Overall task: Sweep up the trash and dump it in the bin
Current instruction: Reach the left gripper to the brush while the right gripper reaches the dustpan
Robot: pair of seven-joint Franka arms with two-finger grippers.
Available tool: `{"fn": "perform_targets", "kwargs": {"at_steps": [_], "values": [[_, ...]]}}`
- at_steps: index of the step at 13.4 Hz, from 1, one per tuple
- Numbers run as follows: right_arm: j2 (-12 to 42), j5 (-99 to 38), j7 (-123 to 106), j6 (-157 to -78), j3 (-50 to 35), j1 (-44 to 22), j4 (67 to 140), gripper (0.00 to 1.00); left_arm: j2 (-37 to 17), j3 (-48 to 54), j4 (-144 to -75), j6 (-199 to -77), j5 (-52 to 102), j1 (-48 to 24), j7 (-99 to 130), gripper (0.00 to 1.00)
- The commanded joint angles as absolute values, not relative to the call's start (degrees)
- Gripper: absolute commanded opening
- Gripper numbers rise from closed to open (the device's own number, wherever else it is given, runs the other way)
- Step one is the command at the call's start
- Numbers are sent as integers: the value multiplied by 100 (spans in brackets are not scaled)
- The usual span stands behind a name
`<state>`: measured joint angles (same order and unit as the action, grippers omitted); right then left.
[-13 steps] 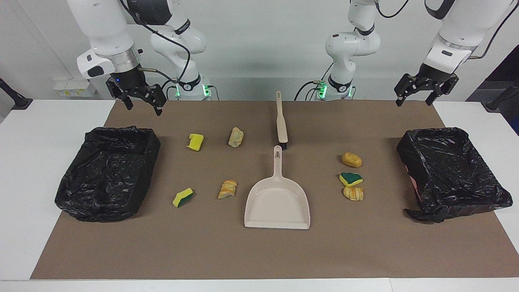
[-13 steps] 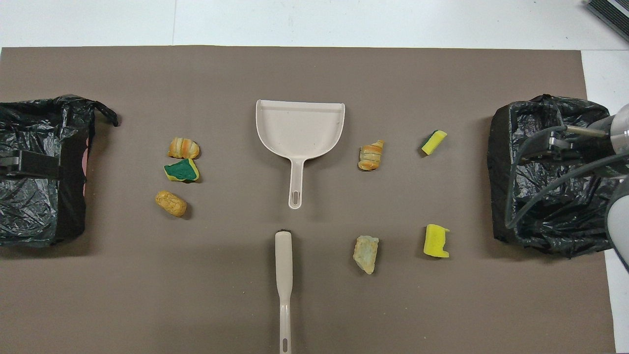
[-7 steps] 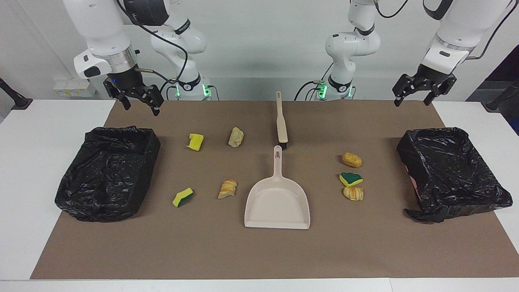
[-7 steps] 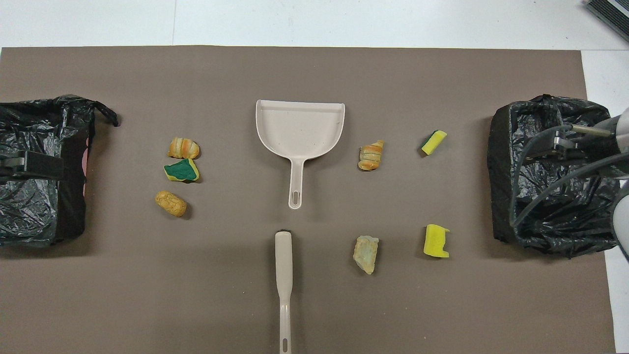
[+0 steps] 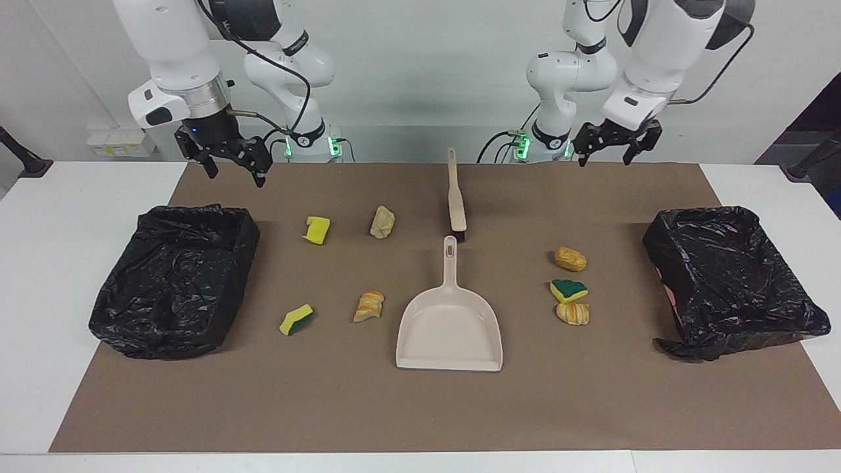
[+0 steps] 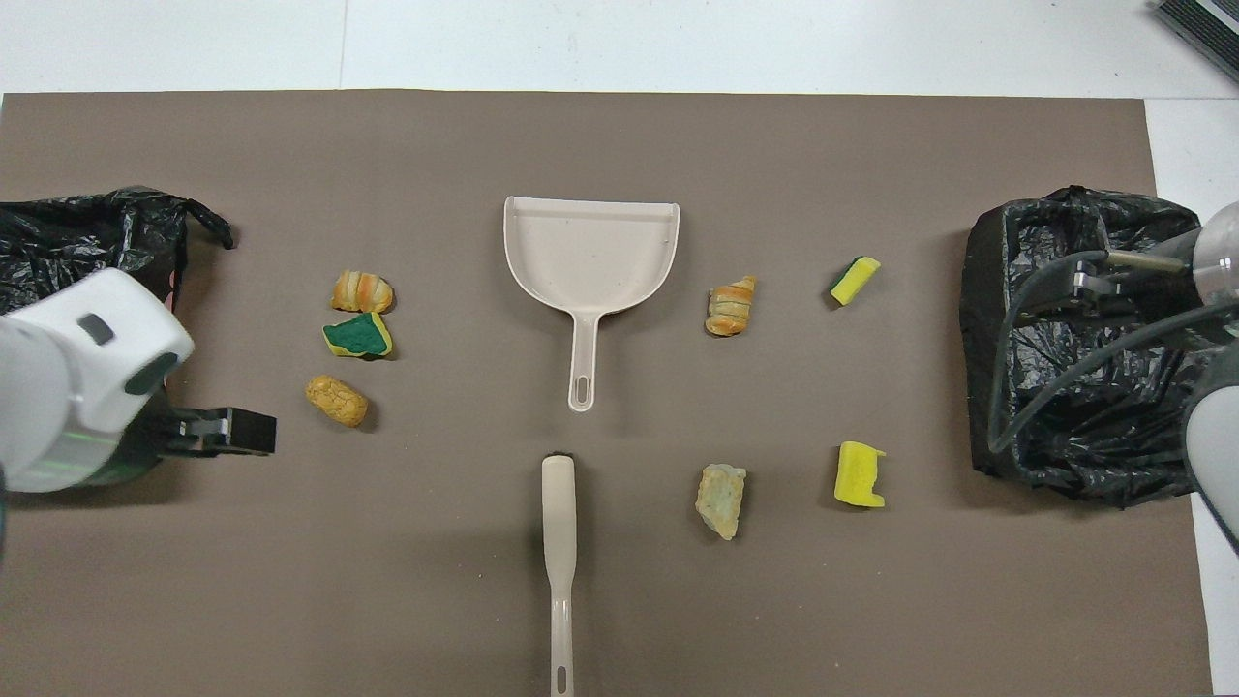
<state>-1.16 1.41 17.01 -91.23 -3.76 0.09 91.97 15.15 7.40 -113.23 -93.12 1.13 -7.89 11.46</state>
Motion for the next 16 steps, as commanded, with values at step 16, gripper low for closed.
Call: {"fn": "perform_targets", "kwargs": {"at_steps": [16], "values": [[517,377,1730,-9351,-378,-825,8825,100,950,642,-14352,-13016,694,-5025,4341,100]]}}
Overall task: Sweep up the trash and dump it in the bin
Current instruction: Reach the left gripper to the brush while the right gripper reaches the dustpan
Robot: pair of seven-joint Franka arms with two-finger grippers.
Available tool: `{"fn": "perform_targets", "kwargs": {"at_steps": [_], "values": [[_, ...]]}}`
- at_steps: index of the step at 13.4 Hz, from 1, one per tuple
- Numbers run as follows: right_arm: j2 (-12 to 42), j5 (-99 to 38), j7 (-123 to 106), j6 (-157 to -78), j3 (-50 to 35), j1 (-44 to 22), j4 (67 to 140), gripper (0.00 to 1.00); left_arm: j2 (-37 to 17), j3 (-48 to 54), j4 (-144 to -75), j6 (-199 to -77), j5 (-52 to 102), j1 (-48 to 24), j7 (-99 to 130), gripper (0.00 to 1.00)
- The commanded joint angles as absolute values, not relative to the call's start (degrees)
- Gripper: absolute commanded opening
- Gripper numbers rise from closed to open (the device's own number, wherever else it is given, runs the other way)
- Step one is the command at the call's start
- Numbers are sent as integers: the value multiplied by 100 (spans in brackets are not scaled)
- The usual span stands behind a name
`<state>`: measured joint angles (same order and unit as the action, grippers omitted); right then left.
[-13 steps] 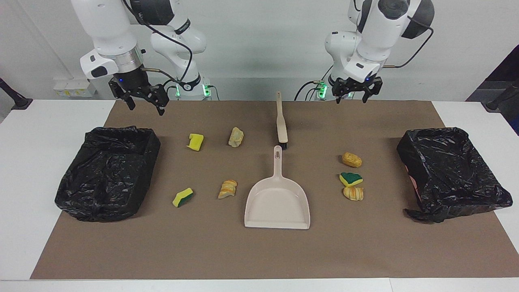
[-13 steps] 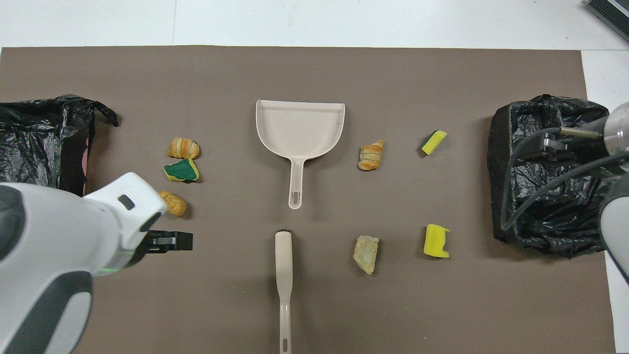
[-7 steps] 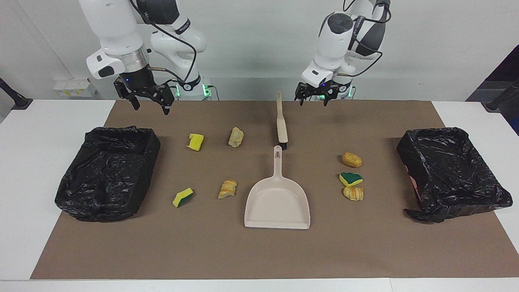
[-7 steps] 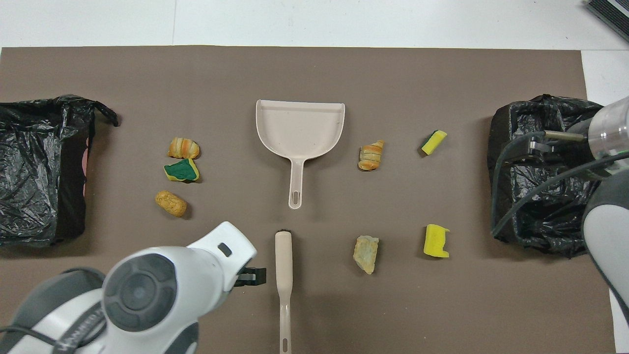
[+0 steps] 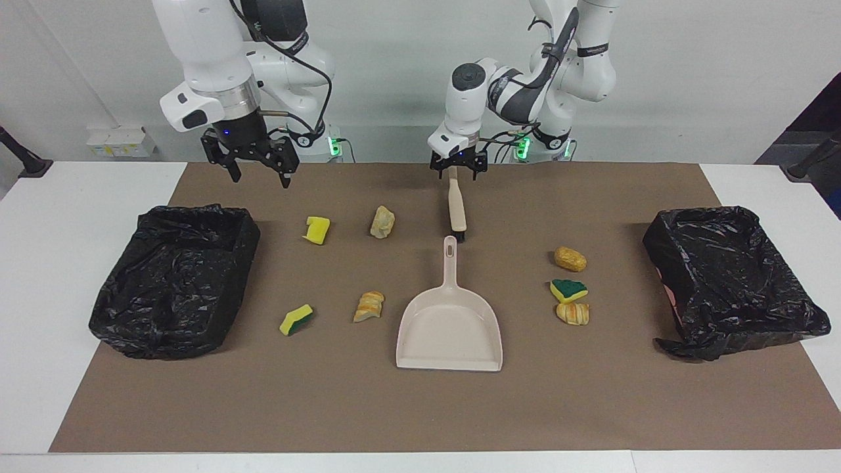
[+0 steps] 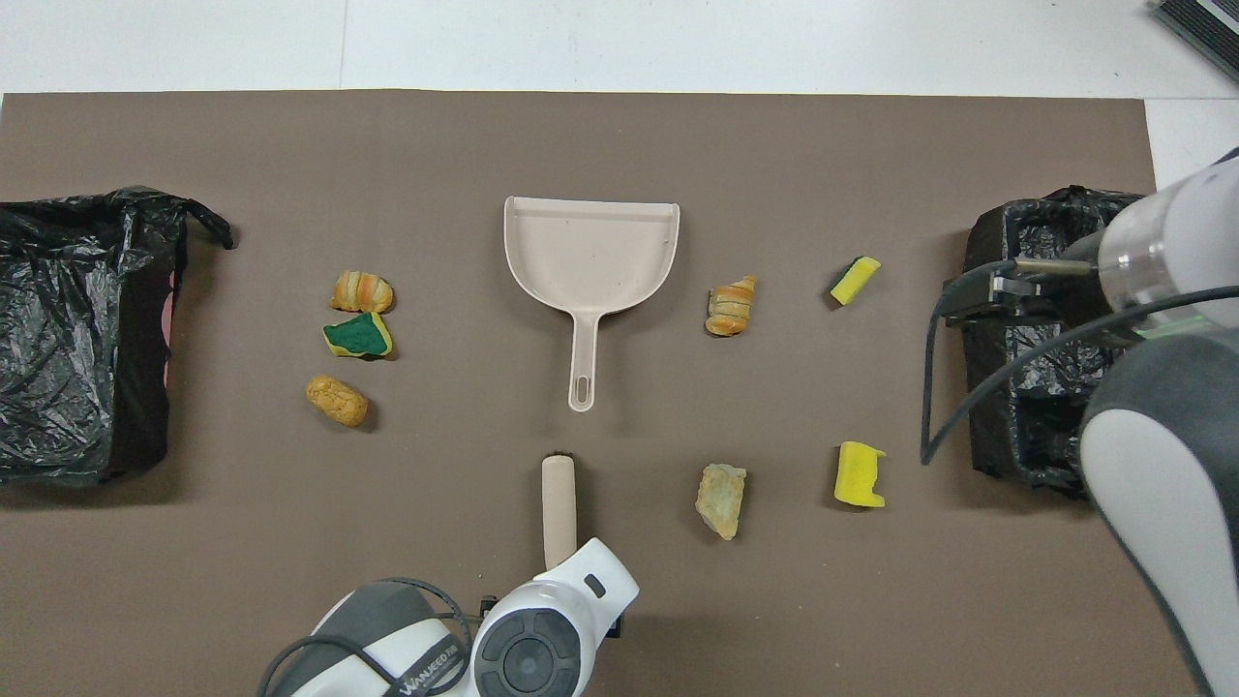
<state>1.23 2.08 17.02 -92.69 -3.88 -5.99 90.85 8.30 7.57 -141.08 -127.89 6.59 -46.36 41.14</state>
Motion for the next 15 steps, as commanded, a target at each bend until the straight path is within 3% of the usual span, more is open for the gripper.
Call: {"fn": "perform_targets", "kwargs": {"at_steps": [1,4,5,6,7,12,15], "values": [[693,404,1766,-9534,-387,-939,8746,100,949,650,-14379,-13121,694,-5062,4542,100],[1263,509,2239,-9835,-369,-1396,8465,100,976,642,-14405,-13052,694,-5194,4650,98],[1492,588,2363,-9835,-378,-1537,8238,100,976,642,-14405,-13034,694,-5186,4606,61],[1659,598,2443,-9835,-369,-1669,8061,100,984,642,-14405,-12973,694,-5177,4579,35],[1800,589,2609,-9870,-378,-1731,7946,100,984,642,-14388,-12851,694,-5168,4570,0],[2811,527,3092,-10116,-378,-2275,7033,100,1239,580,-14239,-11692,694,-4782,4105,0],[3014,527,3409,-10230,-378,-2574,6943,100,1563,563,-14203,-11357,677,-4413,4034,0]]}}
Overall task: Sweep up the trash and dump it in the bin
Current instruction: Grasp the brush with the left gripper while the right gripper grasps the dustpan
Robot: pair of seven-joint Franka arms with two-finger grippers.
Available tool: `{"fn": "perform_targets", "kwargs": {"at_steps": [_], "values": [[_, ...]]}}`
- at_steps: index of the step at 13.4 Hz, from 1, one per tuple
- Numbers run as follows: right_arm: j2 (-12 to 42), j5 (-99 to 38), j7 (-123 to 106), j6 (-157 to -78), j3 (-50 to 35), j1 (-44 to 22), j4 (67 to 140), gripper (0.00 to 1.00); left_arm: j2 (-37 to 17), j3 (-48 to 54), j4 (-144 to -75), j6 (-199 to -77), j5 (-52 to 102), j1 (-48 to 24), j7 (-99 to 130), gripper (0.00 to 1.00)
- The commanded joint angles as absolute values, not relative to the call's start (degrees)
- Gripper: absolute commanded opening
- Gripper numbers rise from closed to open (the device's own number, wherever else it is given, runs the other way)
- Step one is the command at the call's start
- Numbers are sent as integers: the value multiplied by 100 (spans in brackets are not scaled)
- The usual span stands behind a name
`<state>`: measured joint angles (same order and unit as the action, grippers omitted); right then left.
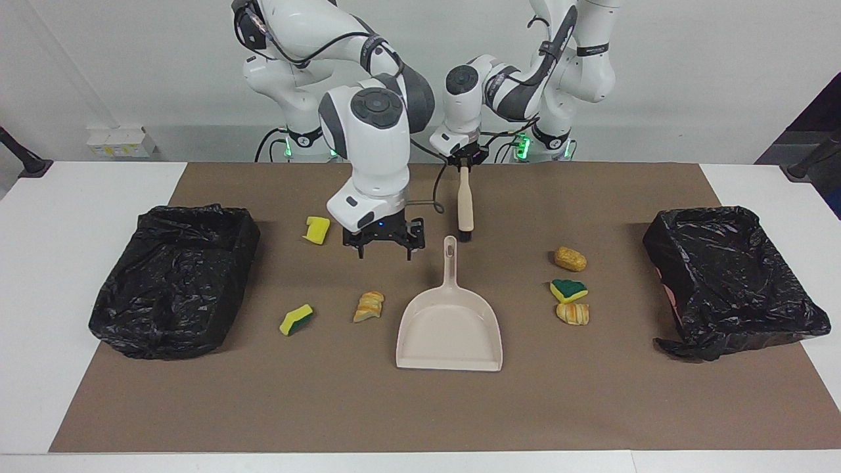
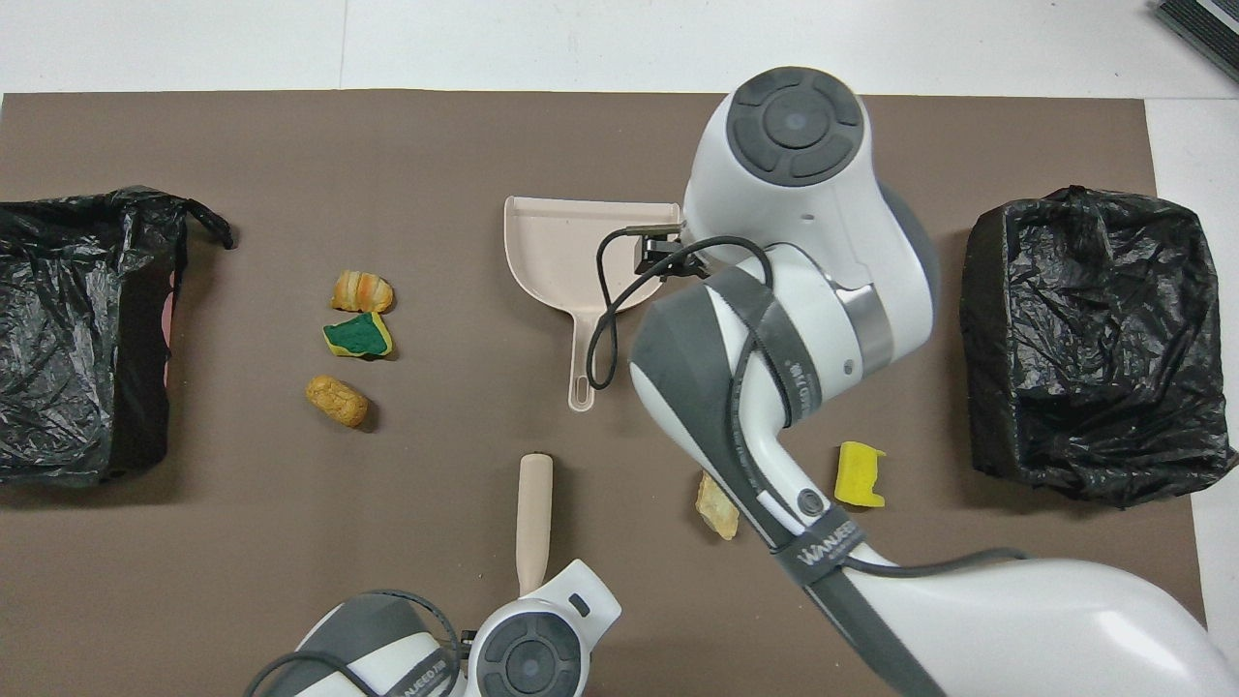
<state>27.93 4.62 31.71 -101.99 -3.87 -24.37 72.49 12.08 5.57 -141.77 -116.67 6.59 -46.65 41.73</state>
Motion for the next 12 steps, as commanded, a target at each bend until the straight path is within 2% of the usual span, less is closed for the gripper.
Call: {"fn": "perform_targets", "kwargs": {"at_steps": [1,4,6,8,10,12], "values": [[3163,527,3549,-10257,-387,-2662,6882,100,1738,554,-14212,-11112,659,-4151,3825,0],[3733,536,4007,-10450,-360,-2979,6488,100,2222,554,-14203,-10557,642,-2800,2677,0],[3814,545,4069,-10643,-387,-3137,6556,100,2312,545,-14186,-10389,520,-2200,2207,0],[3902,510,4069,-10818,-422,-3260,6661,100,2137,554,-13985,-10441,282,-1419,1560,0],[3963,519,4087,-10994,-413,-3313,6811,100,1716,562,-13590,-10537,281,-480,830,0],[3964,536,4087,-11266,-413,-3392,7004,97,1347,554,-13387,-10809,90,-63,362,0]]}}
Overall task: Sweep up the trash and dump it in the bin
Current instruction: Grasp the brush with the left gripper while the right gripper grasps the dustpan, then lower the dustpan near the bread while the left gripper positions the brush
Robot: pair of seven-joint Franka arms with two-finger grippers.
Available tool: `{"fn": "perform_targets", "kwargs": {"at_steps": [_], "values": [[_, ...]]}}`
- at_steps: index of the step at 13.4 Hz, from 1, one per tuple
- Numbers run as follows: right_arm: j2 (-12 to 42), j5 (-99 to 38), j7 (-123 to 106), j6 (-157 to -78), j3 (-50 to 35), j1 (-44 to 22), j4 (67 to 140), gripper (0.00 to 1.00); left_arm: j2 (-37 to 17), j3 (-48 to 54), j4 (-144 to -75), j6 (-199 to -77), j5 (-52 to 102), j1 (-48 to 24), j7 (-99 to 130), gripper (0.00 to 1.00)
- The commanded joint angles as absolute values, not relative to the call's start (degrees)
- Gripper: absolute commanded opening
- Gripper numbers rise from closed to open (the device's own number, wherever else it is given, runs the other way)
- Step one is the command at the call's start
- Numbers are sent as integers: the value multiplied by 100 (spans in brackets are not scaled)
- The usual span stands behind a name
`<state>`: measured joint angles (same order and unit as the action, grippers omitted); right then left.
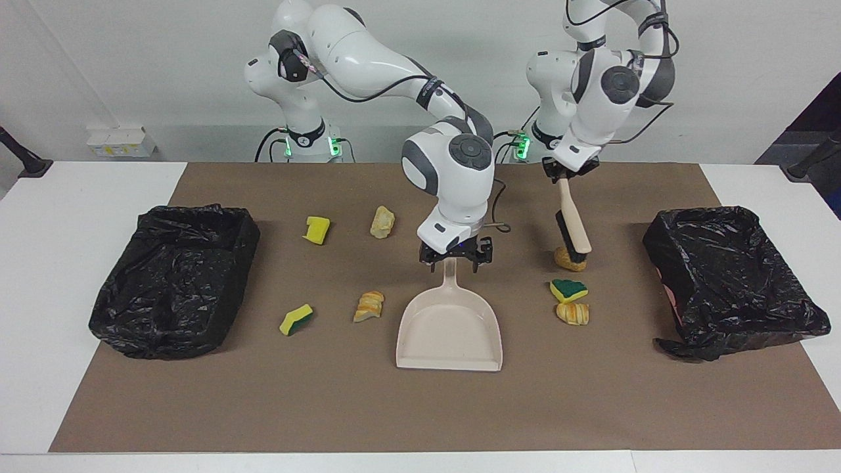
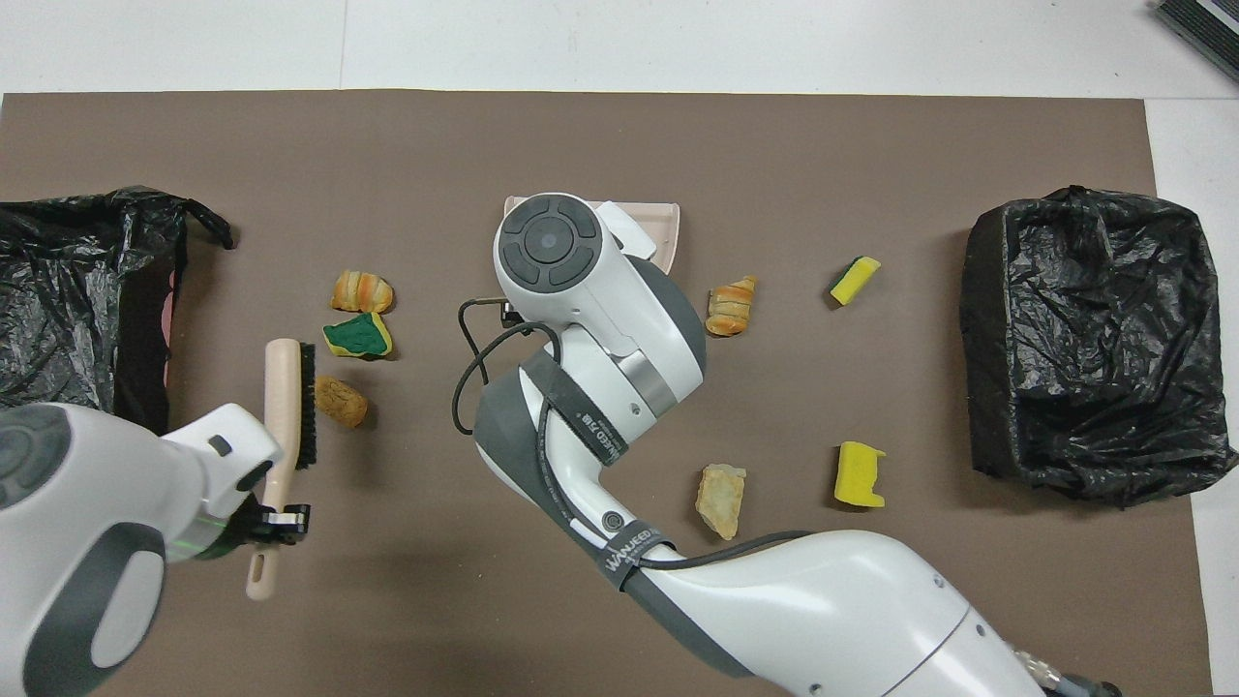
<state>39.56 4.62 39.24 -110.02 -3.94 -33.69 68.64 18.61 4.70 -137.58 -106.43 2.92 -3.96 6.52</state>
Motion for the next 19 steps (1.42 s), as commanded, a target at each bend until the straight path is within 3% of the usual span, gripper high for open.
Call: {"fn": "perform_targets", "kwargs": {"at_steps": [1,3,6,8,9,13,14,19], "values": [[3964,527,4087,-11320,-413,-3410,7135,97,1075,554,-13255,-10976,-77,-53,360,0],[3841,518,4096,-11426,-413,-3401,7487,96,372,554,-12607,-10917,-211,288,325,0],[3762,510,4192,-11496,-413,-3401,7699,92,264,554,-12638,-11100,-211,343,334,0],[3770,518,4236,-11513,-404,-3401,7690,72,272,554,-12665,-11135,-202,264,395,0],[3771,545,4289,-11566,-413,-3384,7690,56,299,562,-12717,-11171,-202,246,430,0],[3753,545,4438,-11637,-404,-3340,7647,7,430,589,-13121,-11417,-185,-33,1150,0],[3666,571,4447,-11628,-404,-3331,7655,0,422,598,-13183,-11478,-176,-96,1404,0],[3358,571,3975,-11277,-413,-3410,7761,0,466,598,-13307,-11593,183,-535,2028,0]]}}
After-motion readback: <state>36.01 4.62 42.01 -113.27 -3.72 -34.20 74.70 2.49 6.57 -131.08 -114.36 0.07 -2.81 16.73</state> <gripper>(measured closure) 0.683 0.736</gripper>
